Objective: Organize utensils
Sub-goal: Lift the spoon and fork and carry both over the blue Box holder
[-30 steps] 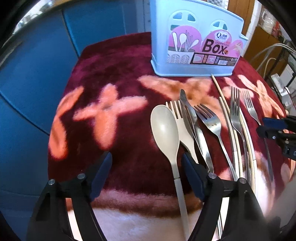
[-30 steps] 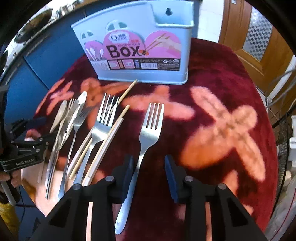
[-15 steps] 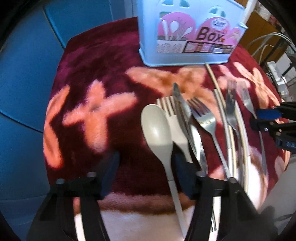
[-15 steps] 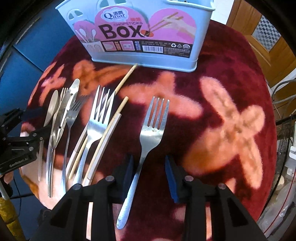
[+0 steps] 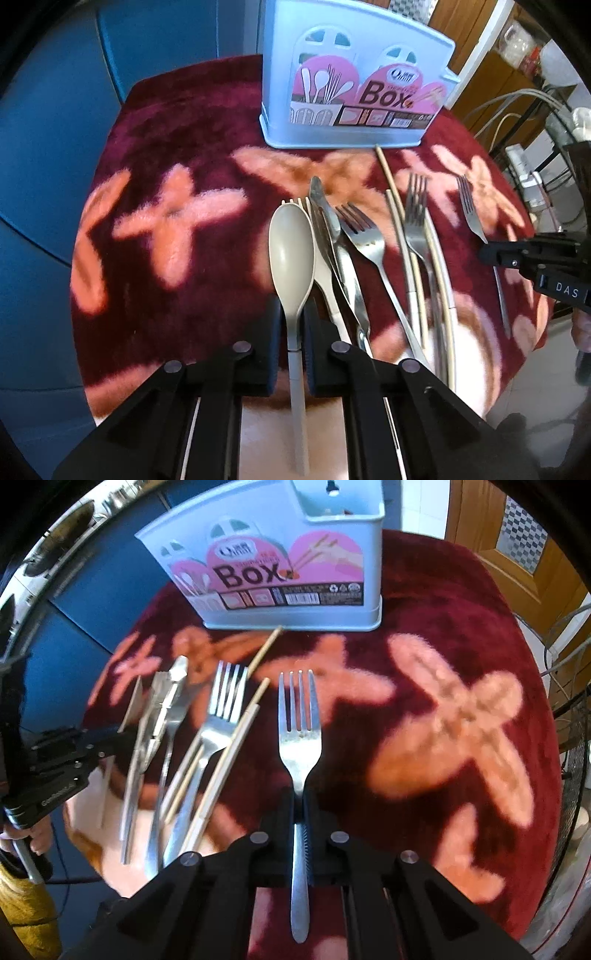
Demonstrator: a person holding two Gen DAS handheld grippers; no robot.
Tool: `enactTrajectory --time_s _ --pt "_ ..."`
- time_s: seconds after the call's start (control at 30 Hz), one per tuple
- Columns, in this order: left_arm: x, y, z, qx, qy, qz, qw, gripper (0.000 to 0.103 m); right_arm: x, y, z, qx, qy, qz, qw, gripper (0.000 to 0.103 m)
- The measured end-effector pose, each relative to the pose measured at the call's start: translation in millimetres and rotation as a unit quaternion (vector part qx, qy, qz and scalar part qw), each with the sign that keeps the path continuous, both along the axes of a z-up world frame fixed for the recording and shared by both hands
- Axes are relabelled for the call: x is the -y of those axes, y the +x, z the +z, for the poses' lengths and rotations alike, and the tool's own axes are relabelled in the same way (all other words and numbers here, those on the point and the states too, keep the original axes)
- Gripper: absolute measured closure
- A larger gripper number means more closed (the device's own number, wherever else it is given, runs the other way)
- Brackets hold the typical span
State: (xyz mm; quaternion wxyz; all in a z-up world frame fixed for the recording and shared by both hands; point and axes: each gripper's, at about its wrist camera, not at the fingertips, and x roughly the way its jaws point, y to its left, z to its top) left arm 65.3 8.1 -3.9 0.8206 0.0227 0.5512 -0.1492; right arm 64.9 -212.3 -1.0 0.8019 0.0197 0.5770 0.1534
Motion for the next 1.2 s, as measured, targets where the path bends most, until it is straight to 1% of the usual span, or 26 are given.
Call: enactTrajectory --time_s 0.13,0.2,0.3,0.5,0.6,0.73,0.87,1.03,1.2 --pt "-7 -11 14 0.038 -0.015 0.005 0.9992 0.094 4 -23 18 0.043 0.021 0.000 0.999 0.097" --pt "-9 -15 24 0.056 -0.031 0.008 0.9979 0.094 8 -31 25 0.064 0.029 -0.002 0.998 0.097" --pt "-11 -17 38 0.083 -0.053 0.013 0.9951 0.094 10 -41 43 0.114 0.041 -0.005 0.993 0.097" --pt "-7 -16 68 0.142 -0.079 0.023 0.9865 0.095 9 -43 72 0.181 0.069 -0.013 0.981 0.097" --pt "-3 -15 85 0.175 -0.087 0.022 0.9805 0.095 10 -39 85 0.214 0.073 -0.015 0.974 0.097" --pt "2 -9 107 0.212 -0.096 0.018 0.9724 0.096 17 -32 102 0.244 0.088 -0.023 0.965 0.097" --pt "5 1 130 0.243 -0.102 0.015 0.9645 0.096 21 -19 118 0.271 0.089 -0.032 0.958 0.097" --pt "7 21 159 0.274 -0.106 0.023 0.9555 0.097 26 -1 139 0.297 0.093 -0.045 0.949 0.097" --pt "12 46 187 0.310 -0.099 0.033 0.9450 0.098 22 21 157 0.328 0.080 -0.052 0.940 0.097"
